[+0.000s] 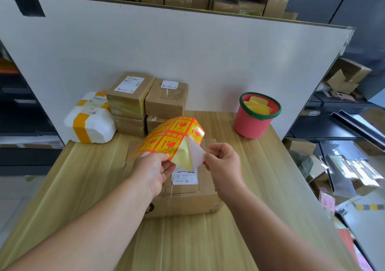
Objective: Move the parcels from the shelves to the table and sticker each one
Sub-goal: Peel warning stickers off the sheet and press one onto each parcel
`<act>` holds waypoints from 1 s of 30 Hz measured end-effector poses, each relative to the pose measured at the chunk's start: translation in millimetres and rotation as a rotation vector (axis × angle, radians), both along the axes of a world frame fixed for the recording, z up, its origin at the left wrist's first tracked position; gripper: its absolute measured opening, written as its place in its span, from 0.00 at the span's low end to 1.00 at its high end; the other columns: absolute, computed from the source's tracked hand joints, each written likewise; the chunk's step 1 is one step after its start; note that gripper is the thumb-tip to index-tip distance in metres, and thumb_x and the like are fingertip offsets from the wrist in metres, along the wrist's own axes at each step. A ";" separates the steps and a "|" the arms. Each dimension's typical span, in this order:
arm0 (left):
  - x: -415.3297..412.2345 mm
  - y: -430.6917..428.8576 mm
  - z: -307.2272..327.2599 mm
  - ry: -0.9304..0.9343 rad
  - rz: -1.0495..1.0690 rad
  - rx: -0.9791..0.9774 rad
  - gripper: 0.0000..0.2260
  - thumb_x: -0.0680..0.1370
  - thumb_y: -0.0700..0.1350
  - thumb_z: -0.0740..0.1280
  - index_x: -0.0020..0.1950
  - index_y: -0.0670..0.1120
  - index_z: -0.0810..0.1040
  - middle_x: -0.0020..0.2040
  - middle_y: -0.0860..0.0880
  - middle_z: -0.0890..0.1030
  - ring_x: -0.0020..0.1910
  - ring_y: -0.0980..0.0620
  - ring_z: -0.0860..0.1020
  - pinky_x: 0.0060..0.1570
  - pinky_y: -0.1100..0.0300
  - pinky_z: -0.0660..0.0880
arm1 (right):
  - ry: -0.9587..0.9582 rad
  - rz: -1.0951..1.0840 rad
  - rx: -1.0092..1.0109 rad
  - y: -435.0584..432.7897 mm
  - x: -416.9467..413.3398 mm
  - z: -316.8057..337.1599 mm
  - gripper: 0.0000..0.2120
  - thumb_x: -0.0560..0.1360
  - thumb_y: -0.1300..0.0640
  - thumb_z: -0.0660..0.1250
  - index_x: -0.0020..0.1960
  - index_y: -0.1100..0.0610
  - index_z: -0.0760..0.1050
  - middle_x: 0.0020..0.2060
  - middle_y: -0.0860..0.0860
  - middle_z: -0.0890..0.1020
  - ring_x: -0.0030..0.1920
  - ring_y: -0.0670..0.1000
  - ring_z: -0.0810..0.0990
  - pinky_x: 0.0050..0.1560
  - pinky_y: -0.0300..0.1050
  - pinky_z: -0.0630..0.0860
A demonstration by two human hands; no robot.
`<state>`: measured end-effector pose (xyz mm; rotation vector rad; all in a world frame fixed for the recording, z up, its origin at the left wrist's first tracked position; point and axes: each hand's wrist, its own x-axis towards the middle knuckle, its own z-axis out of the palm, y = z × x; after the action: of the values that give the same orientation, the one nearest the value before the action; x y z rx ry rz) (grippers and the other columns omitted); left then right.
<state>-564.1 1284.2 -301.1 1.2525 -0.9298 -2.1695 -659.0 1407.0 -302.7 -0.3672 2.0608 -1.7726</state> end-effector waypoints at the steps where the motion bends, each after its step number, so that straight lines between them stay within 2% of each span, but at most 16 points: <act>1: -2.0 0.7 -0.1 -0.001 0.001 -0.002 0.10 0.77 0.31 0.62 0.53 0.43 0.72 0.45 0.41 0.80 0.41 0.46 0.80 0.44 0.54 0.78 | -0.002 -0.006 -0.001 2.1 -3.0 -0.4 0.09 0.72 0.66 0.65 0.48 0.53 0.75 0.35 0.50 0.79 0.36 0.49 0.79 0.41 0.46 0.76; 6: -12.9 5.1 0.8 -0.006 0.007 -0.002 0.10 0.77 0.31 0.61 0.54 0.43 0.71 0.46 0.41 0.80 0.42 0.46 0.80 0.42 0.55 0.77 | -0.007 -0.030 0.012 14.0 -22.5 -2.8 0.10 0.71 0.66 0.65 0.48 0.53 0.75 0.34 0.49 0.79 0.37 0.51 0.77 0.40 0.48 0.75; 11: -21.0 3.8 -2.9 -0.036 0.030 -0.008 0.08 0.78 0.31 0.61 0.49 0.43 0.70 0.46 0.41 0.79 0.42 0.47 0.80 0.41 0.55 0.77 | -0.015 -0.065 -0.009 24.8 -43.2 -1.5 0.10 0.71 0.68 0.64 0.47 0.55 0.74 0.33 0.50 0.76 0.34 0.50 0.75 0.38 0.45 0.74; 16: -23.6 -0.9 -4.4 -0.048 0.086 -0.045 0.10 0.78 0.31 0.61 0.56 0.43 0.69 0.48 0.41 0.80 0.42 0.47 0.80 0.44 0.54 0.78 | -0.016 -0.068 -0.009 27.3 -59.4 -4.8 0.11 0.71 0.68 0.64 0.49 0.56 0.75 0.31 0.48 0.77 0.35 0.50 0.76 0.43 0.48 0.76; 25: 15.1 -34.0 11.2 -0.089 0.251 -0.183 0.12 0.78 0.32 0.61 0.60 0.45 0.70 0.50 0.43 0.80 0.43 0.49 0.81 0.39 0.57 0.76 | 0.066 0.093 0.014 -2.9 -55.3 6.6 0.09 0.73 0.67 0.64 0.47 0.54 0.76 0.34 0.49 0.79 0.35 0.50 0.77 0.41 0.48 0.77; 30: 71.7 -78.5 28.0 -0.118 0.328 -0.277 0.08 0.78 0.32 0.62 0.52 0.44 0.73 0.46 0.44 0.81 0.42 0.49 0.81 0.40 0.57 0.77 | 0.109 0.190 0.025 -47.5 -21.0 17.7 0.09 0.72 0.64 0.65 0.43 0.50 0.76 0.37 0.49 0.80 0.40 0.53 0.79 0.48 0.54 0.79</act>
<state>-492.4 1205.7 -273.1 1.3014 -0.9573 -1.6683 -680.1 1359.5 -285.0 -0.6426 2.0435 -1.6452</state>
